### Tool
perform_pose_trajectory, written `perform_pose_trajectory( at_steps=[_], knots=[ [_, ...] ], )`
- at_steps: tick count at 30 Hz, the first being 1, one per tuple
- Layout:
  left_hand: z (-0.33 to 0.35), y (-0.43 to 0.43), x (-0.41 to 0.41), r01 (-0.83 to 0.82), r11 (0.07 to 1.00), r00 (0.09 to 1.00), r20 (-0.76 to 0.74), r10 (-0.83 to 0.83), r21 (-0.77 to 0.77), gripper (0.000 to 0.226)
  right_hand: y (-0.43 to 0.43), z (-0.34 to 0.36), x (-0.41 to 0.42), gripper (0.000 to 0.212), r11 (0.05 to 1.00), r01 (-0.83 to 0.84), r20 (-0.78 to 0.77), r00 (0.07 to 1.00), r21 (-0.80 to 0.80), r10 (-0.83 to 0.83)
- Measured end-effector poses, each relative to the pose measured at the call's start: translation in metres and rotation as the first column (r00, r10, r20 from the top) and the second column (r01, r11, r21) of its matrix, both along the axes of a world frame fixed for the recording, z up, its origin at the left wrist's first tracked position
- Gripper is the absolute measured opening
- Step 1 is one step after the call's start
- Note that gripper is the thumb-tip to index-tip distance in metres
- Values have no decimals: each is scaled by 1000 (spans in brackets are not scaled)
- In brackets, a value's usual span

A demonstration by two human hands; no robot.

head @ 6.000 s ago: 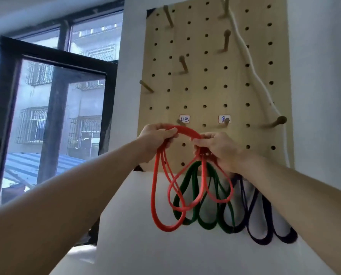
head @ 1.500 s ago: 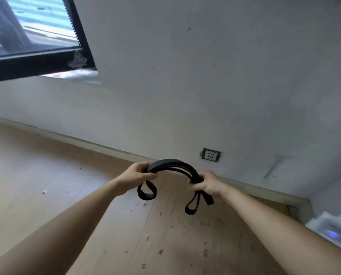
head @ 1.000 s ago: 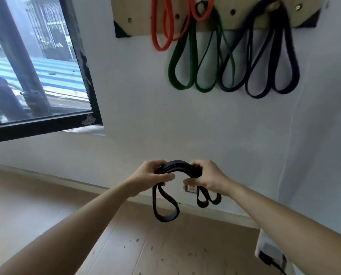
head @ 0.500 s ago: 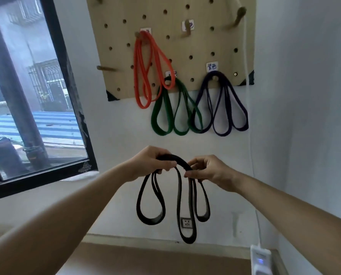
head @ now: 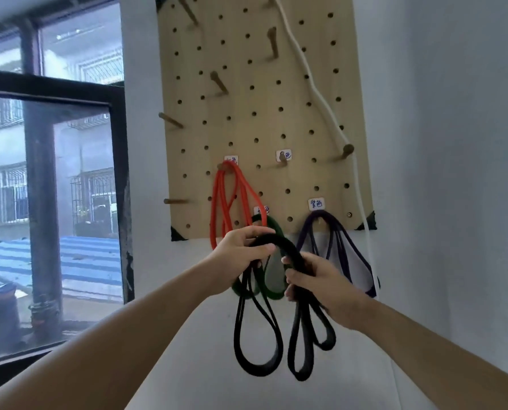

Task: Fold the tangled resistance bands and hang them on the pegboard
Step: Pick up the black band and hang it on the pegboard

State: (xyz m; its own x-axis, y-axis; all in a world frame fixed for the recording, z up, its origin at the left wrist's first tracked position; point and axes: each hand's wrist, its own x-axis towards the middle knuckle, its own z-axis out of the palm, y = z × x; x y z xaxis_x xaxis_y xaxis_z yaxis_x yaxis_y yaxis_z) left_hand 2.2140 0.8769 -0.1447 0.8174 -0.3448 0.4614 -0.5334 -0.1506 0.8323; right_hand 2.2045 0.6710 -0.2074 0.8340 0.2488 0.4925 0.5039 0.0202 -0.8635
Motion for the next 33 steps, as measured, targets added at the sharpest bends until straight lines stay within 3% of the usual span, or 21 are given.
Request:
perform_pose_trajectory(
  at_steps=[4,8,14,18,23,28,33],
  knots=[
    [44,-2,6,-3,998,1000,27,4,-59,32,-7,62,8,17,982,40,40,998,184,-48],
    [73,-10,13,-6,1000,999,49,5,13,33,-10,120,16,6,954,77,50,994,289,-96],
    [109,-21,33,-93,994,991,105,86,60,20,-21,186,45,17,916,245,118,948,317,-294],
    [133,-36,59,-148,986,968,191,161,-79,17,-29,211,63,17,883,314,126,918,349,-376],
    [155,-68,89,-184,920,953,167,253,-345,9,-31,224,95,15,837,349,99,900,422,-425],
    [166,-85,132,-216,837,942,120,315,-503,8,-32,229,119,16,869,362,137,894,339,-426],
    [166,-86,169,-254,792,932,80,355,-555,13,-28,223,140,16,888,407,141,887,213,-440]
  ],
)
